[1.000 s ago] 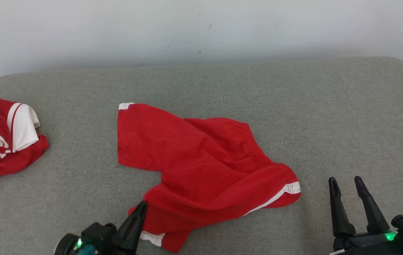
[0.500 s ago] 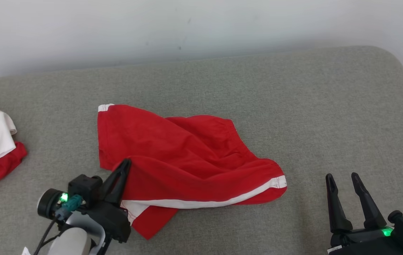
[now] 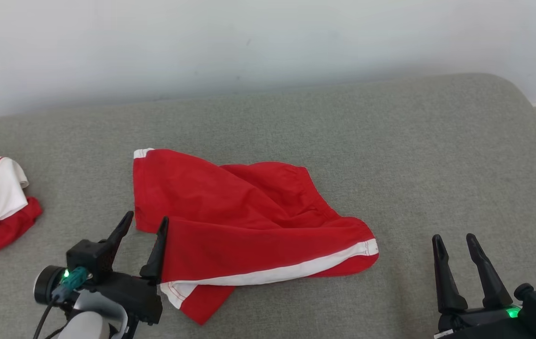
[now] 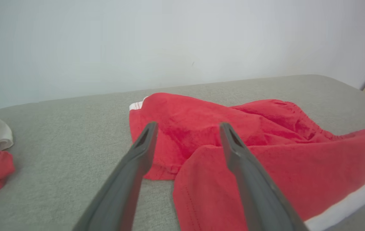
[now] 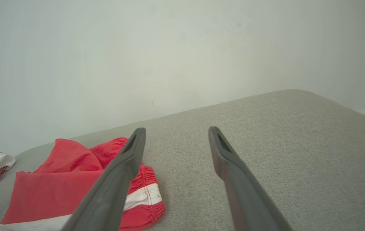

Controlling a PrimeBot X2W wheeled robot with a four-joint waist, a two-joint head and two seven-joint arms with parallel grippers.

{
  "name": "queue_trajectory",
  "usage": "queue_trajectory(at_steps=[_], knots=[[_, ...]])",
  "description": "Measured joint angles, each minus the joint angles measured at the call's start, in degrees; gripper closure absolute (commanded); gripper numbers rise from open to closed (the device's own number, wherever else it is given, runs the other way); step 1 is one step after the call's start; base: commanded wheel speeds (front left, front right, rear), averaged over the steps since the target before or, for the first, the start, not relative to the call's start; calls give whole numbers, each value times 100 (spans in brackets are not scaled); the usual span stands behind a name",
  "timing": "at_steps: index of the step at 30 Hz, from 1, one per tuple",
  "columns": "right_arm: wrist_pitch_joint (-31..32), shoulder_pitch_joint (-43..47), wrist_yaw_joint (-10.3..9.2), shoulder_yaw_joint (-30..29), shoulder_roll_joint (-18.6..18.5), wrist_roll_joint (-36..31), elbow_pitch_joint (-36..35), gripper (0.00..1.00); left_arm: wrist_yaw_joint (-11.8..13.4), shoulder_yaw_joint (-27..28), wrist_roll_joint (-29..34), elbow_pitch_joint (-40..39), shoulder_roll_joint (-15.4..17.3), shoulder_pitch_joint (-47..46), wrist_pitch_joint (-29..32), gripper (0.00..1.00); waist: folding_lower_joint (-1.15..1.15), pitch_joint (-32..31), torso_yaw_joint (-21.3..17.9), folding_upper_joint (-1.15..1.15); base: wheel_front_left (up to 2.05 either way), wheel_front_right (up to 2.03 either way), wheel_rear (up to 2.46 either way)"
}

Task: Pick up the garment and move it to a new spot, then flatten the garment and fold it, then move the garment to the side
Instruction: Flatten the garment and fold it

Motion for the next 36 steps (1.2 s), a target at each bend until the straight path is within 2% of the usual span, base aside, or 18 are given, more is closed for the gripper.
queue_trajectory(at_steps=[15,21,25,36], knots=[[0,229,0,-46,11,-136,-235,0,174,1109,533,-2197,-354,1580,0,0,-1,-436,465,0,0,0,0],[0,330,0,-29,-29,-224,-264,0,181,1336,677,-2609,-467,2124,0,0,-1,-552,608,0,0,0,0],[0,443,0,-79,-93,-314,-283,0,274,1415,803,-2784,-541,2537,0,0,-1,-609,684,0,0,0,0],[0,703,1,-260,-52,-565,-244,0,238,1425,883,-2725,-608,2725,0,0,0,-693,734,-1,0,0,0]])
